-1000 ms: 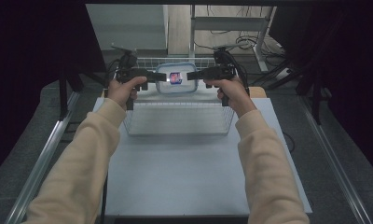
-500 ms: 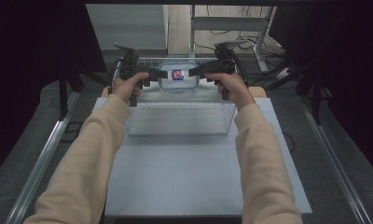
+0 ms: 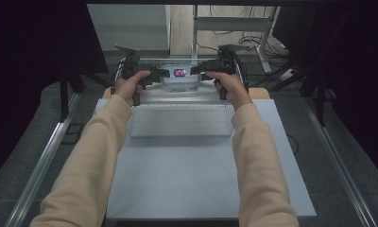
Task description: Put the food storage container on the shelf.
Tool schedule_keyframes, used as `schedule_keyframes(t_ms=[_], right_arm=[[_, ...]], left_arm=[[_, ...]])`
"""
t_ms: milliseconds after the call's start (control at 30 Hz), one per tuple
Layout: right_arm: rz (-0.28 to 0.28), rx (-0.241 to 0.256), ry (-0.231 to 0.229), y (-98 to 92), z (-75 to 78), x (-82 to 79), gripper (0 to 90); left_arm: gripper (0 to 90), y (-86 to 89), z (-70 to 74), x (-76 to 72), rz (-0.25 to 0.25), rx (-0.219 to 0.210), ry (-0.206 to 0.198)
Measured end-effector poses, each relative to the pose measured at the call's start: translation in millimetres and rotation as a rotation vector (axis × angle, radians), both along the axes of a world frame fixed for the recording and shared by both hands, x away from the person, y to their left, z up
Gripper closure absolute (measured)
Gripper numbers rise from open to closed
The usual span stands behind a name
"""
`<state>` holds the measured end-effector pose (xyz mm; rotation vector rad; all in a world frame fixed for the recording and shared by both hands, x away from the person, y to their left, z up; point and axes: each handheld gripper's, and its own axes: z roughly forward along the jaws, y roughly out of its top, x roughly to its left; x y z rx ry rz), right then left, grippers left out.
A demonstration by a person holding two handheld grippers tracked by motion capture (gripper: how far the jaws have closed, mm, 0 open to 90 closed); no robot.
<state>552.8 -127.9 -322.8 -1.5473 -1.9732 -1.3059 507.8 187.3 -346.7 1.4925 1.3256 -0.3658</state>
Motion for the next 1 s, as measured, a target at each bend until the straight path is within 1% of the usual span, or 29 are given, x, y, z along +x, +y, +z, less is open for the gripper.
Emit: schedule_keyframes(t_ms=[100,200,233,267,300,333,400,433,500,533,567,600,633,667,733,767,800,833,867,900,933,967,1000], right_arm=[[-0.013,0.01,0.015,-0.4,-1.8,0.7,44.6],[-0.021,0.012,0.013,0.3,-2.1,0.4,44.1],[-0.026,0.011,0.013,0.7,-2.1,0.0,43.8],[-0.032,0.008,0.009,1.2,-1.7,-0.6,42.5],[-0.044,-0.006,-0.004,2.4,-1.1,-1.7,36.6],[-0.06,-0.016,-0.02,3.5,0.1,-2.9,29.7],[-0.078,-0.008,-0.04,4.7,3.4,-5.8,20.0],[-0.077,-0.016,-0.062,4.7,5.3,-7.5,16.7],[-0.08,-0.042,-0.103,5.9,12.4,-13.7,13.2],[-0.074,-0.064,-0.14,6.2,15.3,-17.3,11.9],[-0.073,-0.082,-0.164,6.9,19.5,-22.0,11.5],[-0.066,-0.111,-0.21,6.8,23.7,-28.1,11.5],[-0.061,-0.123,-0.233,6.7,26.4,-32.1,11.5],[-0.051,-0.136,-0.269,6.1,29.1,-37.8,11.6],[-0.03,-0.151,-0.341,2.3,31.3,-51.1,13.7],[-0.014,-0.152,-0.37,-0.2,30.5,-58.1,13.9],[0.001,-0.157,-0.393,-2.9,28.9,-65.8,14.5],[0.021,-0.169,-0.419,-6.0,26.3,-74.1,15.3],[0.036,-0.186,-0.453,-10.3,21.9,-84.8,16.0],[0.039,-0.197,-0.477,-13.4,18.6,-91.1,16.7],[0.043,-0.204,-0.501,-17.8,14.0,-100.0,17.1],[0.053,-0.208,-0.53,-24.4,7.5,-110.9,17.8],[0.059,-0.203,-0.543,-28.7,3.4,-117.5,18.1]], left_arm=[[45.1,0.9,-2.2,1.2,-0.002,-0.013,0.004],[44.7,0.6,-2.0,1.3,0.0,-0.01,0.0],[44.5,0.5,-1.8,1.1,0.0,-0.006,-0.005],[43.5,-0.1,-1.2,0.4,0.005,0.01,-0.025],[40.0,-0.6,-0.2,-0.7,0.016,0.042,-0.044],[35.0,-0.4,0.5,-1.8,0.031,0.055,-0.061],[25.6,2.0,2.5,-4.5,0.046,0.062,-0.094],[22.1,2.8,4.5,-6.8,0.051,0.071,-0.119],[18.9,4.0,9.8,-13.7,0.059,0.088,-0.17],[17.9,4.1,12.8,-18.2,0.064,0.112,-0.2],[17.4,4.1,16.3,-24.8,0.08,0.142,-0.235],[17.4,4.2,18.1,-29.1,0.092,0.156,-0.252],[17.7,4.5,20.2,-35.2,0.106,0.172,-0.27],[18.1,4.7,21.6,-41.7,0.115,0.182,-0.29],[19.7,5.1,23.0,-56.3,0.1,0.196,-0.33],[20.1,4.1,23.1,-64.6,0.093,0.204,-0.353],[20.4,3.3,22.7,-73.8,0.094,0.23,-0.382],[21.1,2.1,21.5,-85.8,0.107,0.265,-0.418],[21.6,1.2,20.3,-93.2,0.11,0.28,-0.435],[21.9,0.4,18.0,-103.3,0.111,0.297,-0.458],[22.3,-0.3,13.7,-116.5,0.105,0.304,-0.485],[22.5,-0.6,10.2,-124.5,0.098,0.309,-0.498],[22.7,-1.8,4.5,-135.1,0.086,0.313,-0.511]])
